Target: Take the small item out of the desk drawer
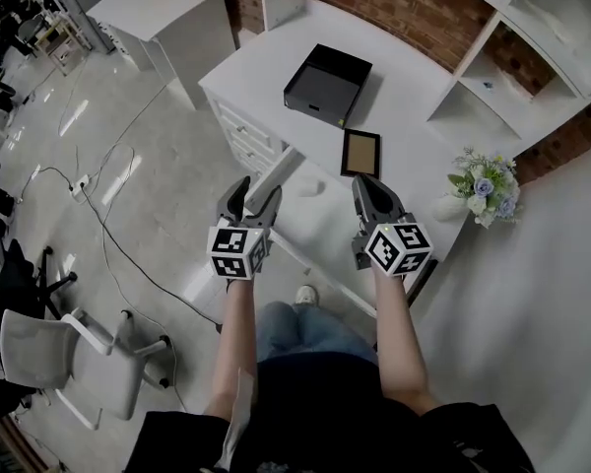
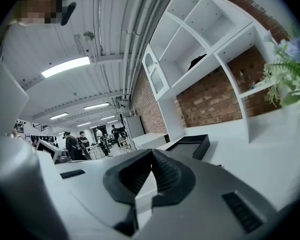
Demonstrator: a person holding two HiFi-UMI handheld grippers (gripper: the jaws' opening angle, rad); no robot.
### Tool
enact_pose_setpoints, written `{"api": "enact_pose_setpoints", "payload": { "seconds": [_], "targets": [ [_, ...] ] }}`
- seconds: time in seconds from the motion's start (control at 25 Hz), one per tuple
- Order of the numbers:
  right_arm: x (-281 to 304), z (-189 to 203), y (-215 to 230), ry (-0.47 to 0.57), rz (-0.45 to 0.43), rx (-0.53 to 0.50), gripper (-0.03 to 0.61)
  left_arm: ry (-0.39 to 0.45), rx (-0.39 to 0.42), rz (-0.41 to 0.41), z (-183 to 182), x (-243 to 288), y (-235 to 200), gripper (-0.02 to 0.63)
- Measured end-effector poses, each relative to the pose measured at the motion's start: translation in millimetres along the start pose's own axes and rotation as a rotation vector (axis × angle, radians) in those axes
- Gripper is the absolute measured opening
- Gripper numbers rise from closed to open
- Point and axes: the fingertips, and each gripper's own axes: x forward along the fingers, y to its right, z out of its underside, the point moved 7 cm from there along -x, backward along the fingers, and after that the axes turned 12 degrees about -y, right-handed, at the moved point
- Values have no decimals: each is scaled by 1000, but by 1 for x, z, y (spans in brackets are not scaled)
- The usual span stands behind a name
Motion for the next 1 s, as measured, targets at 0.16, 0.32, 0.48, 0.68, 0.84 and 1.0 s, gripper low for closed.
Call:
{"api": "enact_pose_setpoints", "payload": {
  "seconds": [0.16, 0.32, 0.48, 0.68, 0.84, 1.0],
  "targets": [
    [12, -6, 13, -9, 9, 22, -2, -30, 6, 20, -7, 21, -1, 250],
    [18, -6, 20, -18, 26, 34, -2, -65, 39, 49, -16, 41, 1, 250],
    [20, -2, 25, -41, 49, 36, -2, -107, 48, 60, -18, 65, 1, 252],
    [19, 12, 37, -73, 80, 44, -2, -192, 51, 88, -1, 111, 9, 261],
    [18, 28, 50, -109, 108, 60, -2, -284, 43, 99, 24, 150, 16, 267],
    [20, 44, 61, -153, 124, 62, -2, -380, 11, 78, 54, 182, 18, 278]
  ]
}}
